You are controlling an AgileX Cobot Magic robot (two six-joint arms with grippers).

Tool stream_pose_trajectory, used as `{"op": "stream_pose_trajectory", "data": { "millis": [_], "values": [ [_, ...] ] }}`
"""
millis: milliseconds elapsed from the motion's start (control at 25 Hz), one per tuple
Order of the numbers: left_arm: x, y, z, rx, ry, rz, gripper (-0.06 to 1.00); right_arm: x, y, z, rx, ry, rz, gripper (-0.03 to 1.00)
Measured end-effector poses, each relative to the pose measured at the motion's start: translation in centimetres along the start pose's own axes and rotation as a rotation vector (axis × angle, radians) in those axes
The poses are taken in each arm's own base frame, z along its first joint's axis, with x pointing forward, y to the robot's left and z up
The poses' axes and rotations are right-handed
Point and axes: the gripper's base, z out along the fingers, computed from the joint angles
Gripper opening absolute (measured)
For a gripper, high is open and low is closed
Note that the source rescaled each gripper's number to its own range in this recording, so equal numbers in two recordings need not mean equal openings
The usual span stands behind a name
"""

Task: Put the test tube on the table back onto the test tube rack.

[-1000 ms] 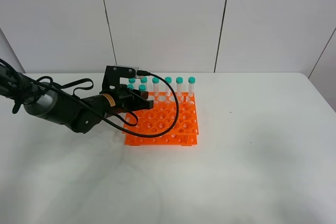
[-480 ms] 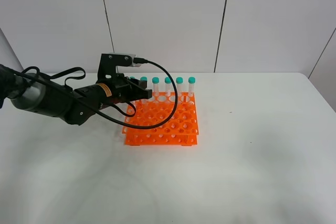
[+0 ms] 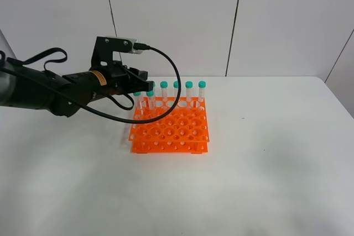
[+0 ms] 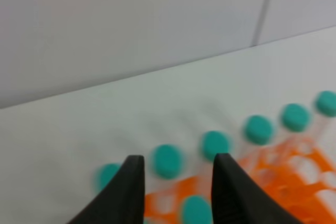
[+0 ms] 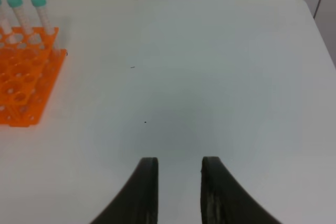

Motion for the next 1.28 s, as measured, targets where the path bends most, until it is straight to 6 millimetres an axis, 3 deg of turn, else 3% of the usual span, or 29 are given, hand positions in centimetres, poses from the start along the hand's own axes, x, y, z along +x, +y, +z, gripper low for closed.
{"op": "stream_pose_trajectory", "data": {
  "millis": [280,360,480,560,720,1000,1280],
  "values": [
    [-1.5,6.2,-2.9,-0.180,0.088,-0.037,0.15,0.0,0.0,0.0,0.000,0.000,0.000,0.30],
    [-1.4,7.6,-3.8,-0.221,0.140,-0.038,0.33,0.0,0.0,0.0,0.000,0.000,0.000,0.30],
    [-1.7,8.6,-5.0,-0.261,0.188,-0.055,0.77,0.0,0.0,0.0,0.000,0.000,0.000,0.30],
    [-2.2,8.7,-6.0,-0.276,0.211,-0.085,0.91,0.0,0.0,0.0,0.000,0.000,0.000,0.30],
    [-3.0,8.2,-8.8,-0.305,0.322,-0.118,0.98,0.0,0.0,0.0,0.000,0.000,0.000,0.30],
    [-5.1,6.9,-14.7,-0.337,0.406,-0.114,1.00,0.0,0.0,0.0,0.000,0.000,0.000,0.30],
    [-5.4,4.7,-18.8,-0.231,0.517,-0.158,1.00,0.0,0.0,0.0,0.000,0.000,0.000,0.30]
  ]
}}
